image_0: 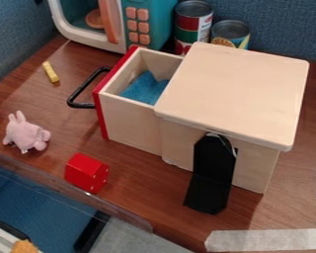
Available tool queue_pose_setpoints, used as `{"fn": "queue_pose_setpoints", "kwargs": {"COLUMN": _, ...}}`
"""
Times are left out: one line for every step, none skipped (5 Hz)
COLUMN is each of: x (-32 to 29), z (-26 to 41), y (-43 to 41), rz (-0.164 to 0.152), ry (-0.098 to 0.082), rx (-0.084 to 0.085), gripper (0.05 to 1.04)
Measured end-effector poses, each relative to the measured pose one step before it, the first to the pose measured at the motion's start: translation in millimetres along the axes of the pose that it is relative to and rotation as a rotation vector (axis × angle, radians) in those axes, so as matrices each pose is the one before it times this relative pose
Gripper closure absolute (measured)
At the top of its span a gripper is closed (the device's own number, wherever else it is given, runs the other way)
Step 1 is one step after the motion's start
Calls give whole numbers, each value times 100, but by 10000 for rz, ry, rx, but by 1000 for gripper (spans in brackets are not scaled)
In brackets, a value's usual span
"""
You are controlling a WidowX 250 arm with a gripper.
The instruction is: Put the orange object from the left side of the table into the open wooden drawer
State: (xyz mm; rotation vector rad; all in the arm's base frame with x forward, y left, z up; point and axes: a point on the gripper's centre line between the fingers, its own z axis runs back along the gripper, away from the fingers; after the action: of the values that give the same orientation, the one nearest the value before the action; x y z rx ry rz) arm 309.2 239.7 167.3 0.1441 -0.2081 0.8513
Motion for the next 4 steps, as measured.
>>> {"fn": "queue_pose_setpoints", "kwargs": {"x": -464, "z": -1672, "y": -184, "rz": -23, "ry": 435, "rx": 23, "gripper": 84}}
{"fn": "queue_pose_setpoints", "kwargs": {"x": -123, "z": -2626, "y": 1538, "rz": 438, "ry": -312, "rx": -288, "gripper": 84}}
{"fn": "queue_pose_setpoints", "kwargs": {"x": 216, "z": -1569, "y": 2112, "rz": 703, "ry": -415, "rx": 26, "gripper": 84}}
{"fn": "queue_pose_setpoints", "kwargs": {"x": 103, "z": -1744, "y": 2557, "rz": 1516, "ry": -601, "rx": 281, "gripper": 84}}
